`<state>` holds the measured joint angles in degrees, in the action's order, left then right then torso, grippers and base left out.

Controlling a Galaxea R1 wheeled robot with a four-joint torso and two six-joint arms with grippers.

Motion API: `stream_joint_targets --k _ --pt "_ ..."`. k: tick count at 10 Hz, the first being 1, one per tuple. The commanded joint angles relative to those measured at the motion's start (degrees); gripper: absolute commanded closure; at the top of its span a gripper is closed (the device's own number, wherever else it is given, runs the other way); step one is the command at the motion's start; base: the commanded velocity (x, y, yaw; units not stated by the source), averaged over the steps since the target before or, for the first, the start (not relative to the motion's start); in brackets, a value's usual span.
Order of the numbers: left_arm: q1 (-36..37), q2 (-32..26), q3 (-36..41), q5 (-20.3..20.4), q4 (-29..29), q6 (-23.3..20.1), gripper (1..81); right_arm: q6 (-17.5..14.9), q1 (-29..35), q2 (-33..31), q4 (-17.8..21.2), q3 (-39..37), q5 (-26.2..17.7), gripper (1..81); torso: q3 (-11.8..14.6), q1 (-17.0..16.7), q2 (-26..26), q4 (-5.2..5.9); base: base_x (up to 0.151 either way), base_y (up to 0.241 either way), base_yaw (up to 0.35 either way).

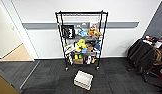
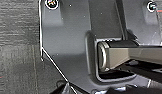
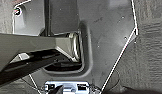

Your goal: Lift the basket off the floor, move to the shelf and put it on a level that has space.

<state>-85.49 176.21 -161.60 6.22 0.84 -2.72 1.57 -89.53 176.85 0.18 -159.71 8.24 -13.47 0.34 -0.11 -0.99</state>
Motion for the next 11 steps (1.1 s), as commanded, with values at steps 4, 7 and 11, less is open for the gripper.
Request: stream_joint_targets --k 4,7,11 --pt "0.28 0.19 0.05 -3.76 -0.49 -0.09 1.0 0.19 0.35 0.55 -0.27 0.11 -3.67 1.0 0.00 0.00 0.00 0.00 0.112 0.000 0.000" --pt "0.28 0.19 0.05 -3.76 -0.49 -0.09 1.0 0.19 0.44 0.55 -0.18 0.20 -3.85 1.0 0.00 0.00 0.00 0.00 0.112 0.000 0.000" --pt "-0.08 -0.25 0.05 -3.67 -0.40 -0.09 1.0 0.19 0.62 0.55 -0.18 0.29 -3.67 1.0 0.00 0.02 0.02 0.00 0.107 0.000 0.000"
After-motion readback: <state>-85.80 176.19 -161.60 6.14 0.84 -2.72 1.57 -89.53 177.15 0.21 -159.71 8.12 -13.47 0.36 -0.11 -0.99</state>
